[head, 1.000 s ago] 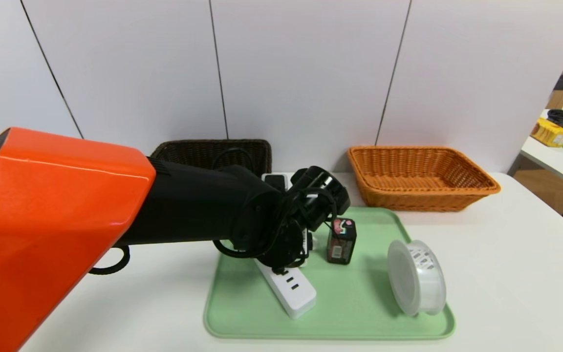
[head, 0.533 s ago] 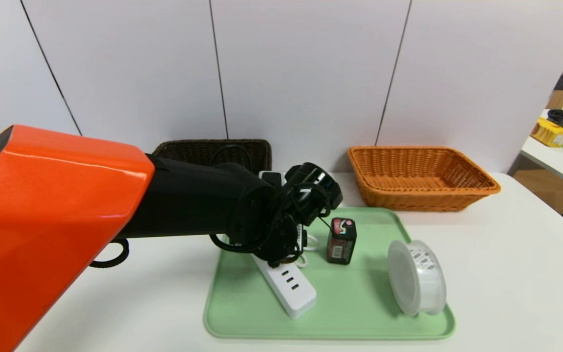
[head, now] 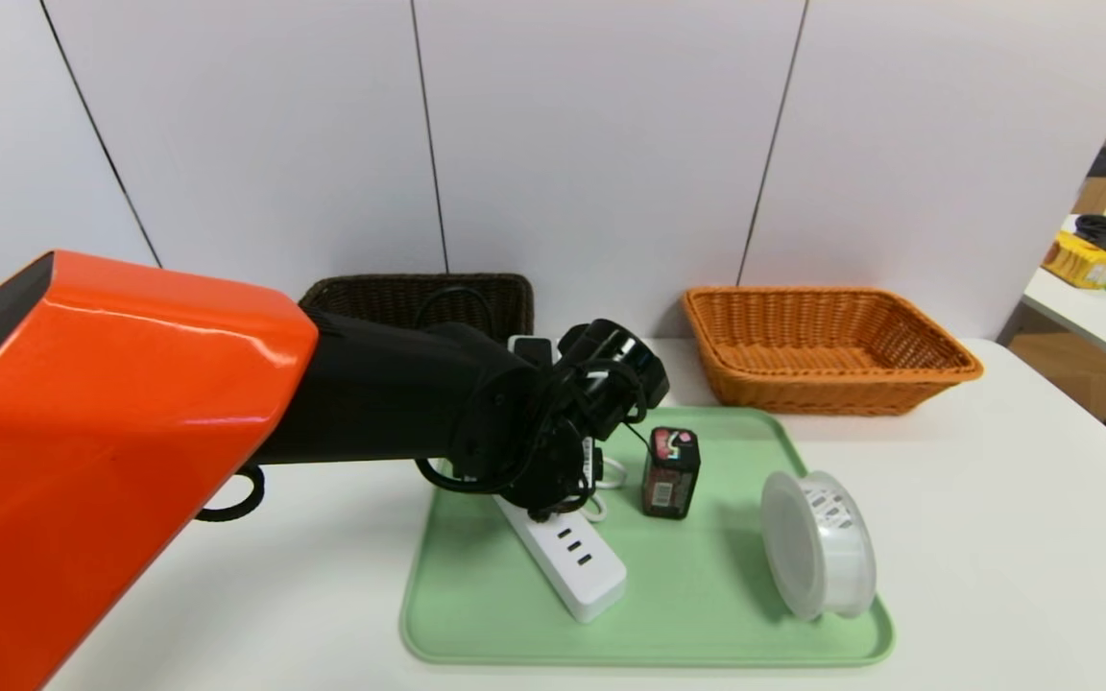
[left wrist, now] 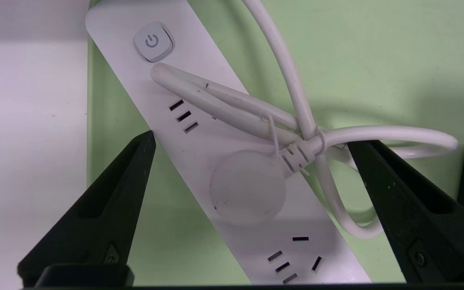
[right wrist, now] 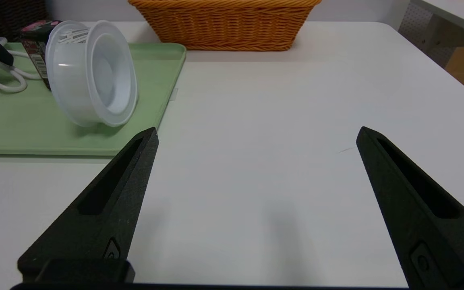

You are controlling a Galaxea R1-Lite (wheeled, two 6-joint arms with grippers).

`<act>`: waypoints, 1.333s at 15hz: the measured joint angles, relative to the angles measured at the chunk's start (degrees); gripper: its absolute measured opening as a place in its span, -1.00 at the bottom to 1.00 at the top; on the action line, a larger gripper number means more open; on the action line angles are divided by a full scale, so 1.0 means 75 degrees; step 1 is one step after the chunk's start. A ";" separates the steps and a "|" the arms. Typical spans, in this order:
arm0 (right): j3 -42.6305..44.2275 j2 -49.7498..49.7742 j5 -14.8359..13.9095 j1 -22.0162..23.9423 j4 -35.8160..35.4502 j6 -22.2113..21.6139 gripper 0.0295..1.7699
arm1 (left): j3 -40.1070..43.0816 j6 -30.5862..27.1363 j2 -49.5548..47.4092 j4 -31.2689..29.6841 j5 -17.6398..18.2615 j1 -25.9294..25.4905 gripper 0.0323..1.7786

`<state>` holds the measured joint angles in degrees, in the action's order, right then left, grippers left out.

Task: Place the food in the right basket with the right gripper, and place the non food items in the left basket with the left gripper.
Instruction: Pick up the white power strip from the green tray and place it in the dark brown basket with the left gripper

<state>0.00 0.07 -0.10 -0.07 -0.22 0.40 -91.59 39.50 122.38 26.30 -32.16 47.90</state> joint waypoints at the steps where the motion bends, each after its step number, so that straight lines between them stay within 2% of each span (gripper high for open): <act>1: 0.0000 0.0000 0.0003 0.0000 0.0000 0.0000 0.92 | -0.0003 -0.0003 0.0011 -0.0002 0.0000 -0.0015 0.90; 20: 0.0000 0.0000 0.0000 0.0000 -0.0003 -0.0003 0.92 | 0.0260 -0.0174 -0.0224 0.0234 0.0047 -0.0349 0.91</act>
<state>0.00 0.07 -0.10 -0.07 -0.24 0.38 -89.64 38.19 120.70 28.05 -31.81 45.28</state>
